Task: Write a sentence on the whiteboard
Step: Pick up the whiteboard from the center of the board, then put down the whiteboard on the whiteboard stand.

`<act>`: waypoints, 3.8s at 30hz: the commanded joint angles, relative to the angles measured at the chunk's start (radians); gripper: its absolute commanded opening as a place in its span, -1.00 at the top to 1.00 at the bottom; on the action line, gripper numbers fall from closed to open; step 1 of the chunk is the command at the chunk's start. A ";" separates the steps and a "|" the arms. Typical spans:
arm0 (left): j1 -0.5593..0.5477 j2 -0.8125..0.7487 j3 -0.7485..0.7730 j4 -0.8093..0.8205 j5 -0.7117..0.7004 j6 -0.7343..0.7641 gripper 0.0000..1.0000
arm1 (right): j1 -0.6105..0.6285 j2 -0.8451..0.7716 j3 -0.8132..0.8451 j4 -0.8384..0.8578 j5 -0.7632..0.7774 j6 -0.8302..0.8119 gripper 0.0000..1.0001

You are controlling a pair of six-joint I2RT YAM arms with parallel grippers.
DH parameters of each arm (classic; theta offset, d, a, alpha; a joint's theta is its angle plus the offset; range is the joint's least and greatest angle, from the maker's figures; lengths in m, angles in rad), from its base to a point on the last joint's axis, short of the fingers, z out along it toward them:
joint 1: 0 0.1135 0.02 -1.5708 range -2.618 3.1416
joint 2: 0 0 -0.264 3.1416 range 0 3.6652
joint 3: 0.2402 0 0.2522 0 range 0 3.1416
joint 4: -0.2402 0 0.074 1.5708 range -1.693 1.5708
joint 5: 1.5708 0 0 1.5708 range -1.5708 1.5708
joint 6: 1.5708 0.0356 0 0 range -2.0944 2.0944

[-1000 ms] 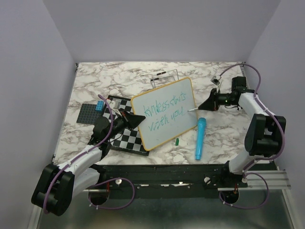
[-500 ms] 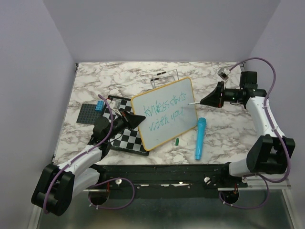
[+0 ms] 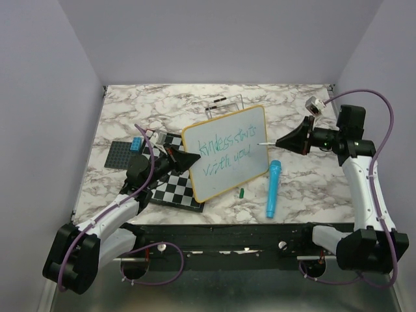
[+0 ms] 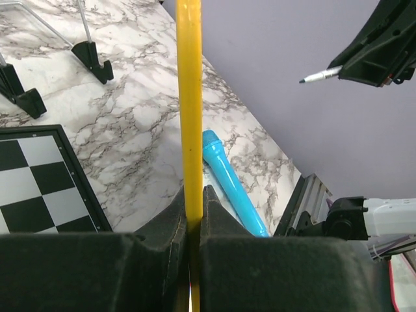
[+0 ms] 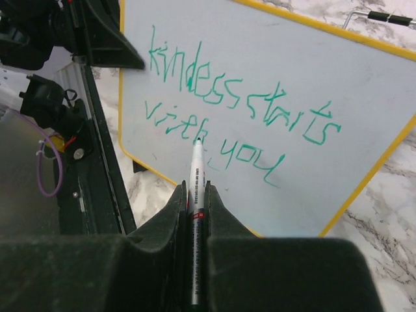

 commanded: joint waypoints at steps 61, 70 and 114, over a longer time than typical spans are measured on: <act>0.216 0.845 1.157 -0.007 0.302 0.044 1.00 | -0.124 -0.249 -0.250 0.200 -0.199 0.121 0.99; 0.235 0.968 1.277 0.001 0.311 0.028 1.00 | -0.124 -0.223 -0.250 0.198 -0.197 0.119 0.99; 0.313 1.230 1.264 0.040 0.377 0.261 0.88 | -0.124 -0.159 -0.250 0.192 -0.197 0.110 0.99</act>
